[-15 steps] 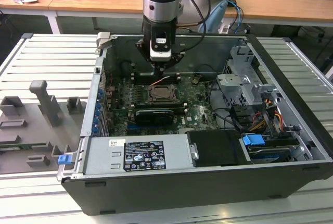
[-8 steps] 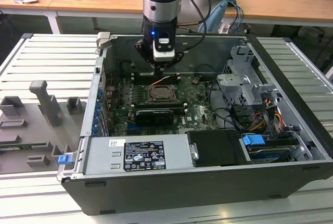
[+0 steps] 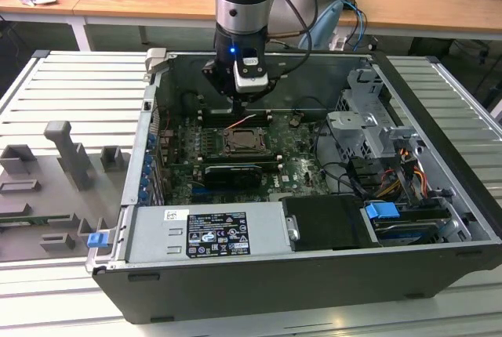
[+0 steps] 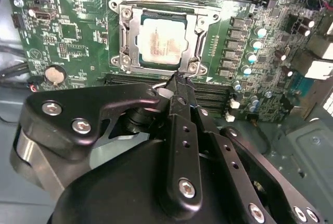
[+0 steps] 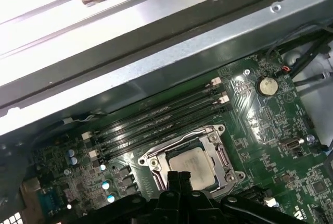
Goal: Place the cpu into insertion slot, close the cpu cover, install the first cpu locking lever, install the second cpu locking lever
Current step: 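Install the first cpu locking lever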
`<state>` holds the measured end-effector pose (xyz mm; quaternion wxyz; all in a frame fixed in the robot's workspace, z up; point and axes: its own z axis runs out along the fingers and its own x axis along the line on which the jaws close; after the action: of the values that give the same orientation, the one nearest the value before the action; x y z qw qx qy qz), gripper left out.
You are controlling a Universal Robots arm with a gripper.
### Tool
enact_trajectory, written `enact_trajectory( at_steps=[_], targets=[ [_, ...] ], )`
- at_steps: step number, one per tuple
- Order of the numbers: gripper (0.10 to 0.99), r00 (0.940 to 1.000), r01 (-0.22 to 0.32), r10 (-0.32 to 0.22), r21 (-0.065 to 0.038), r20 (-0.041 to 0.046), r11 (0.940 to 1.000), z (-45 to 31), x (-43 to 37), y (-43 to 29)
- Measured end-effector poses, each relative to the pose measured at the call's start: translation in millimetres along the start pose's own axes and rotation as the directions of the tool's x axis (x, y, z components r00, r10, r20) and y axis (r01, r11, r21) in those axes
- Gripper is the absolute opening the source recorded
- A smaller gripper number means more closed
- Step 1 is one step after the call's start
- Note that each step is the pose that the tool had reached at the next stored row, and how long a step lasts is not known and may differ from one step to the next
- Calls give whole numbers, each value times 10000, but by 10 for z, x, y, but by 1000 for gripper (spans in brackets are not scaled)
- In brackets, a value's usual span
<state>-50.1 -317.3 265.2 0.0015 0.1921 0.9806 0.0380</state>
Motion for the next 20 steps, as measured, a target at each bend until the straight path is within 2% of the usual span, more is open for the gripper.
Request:
enact_trajectory(
  at_steps=[3,7,9,12,13,14,16,18,20],
  targets=[
    [106,9987,517,-517,-6,-11,9987,1,0,0],
    [106,9925,1219,-1219,-13,-31,9925,4,0,0],
    [106,9868,1617,-1617,-14,-55,9868,6,0,0],
    [106,9752,2212,-2212,-17,-89,9752,9,0,-1],
    [106,9738,2272,-2272,-23,-67,9738,11,4,-2],
    [106,9735,2286,-2286,-33,0,9735,10,9,-5],
    [106,9726,2315,-2313,-68,218,9728,13,11,-6],
    [106,9698,2415,-2410,-98,383,9703,23,11,-6],
    [106,9608,2752,-2747,-98,362,9613,34,11,-8]
  ],
)
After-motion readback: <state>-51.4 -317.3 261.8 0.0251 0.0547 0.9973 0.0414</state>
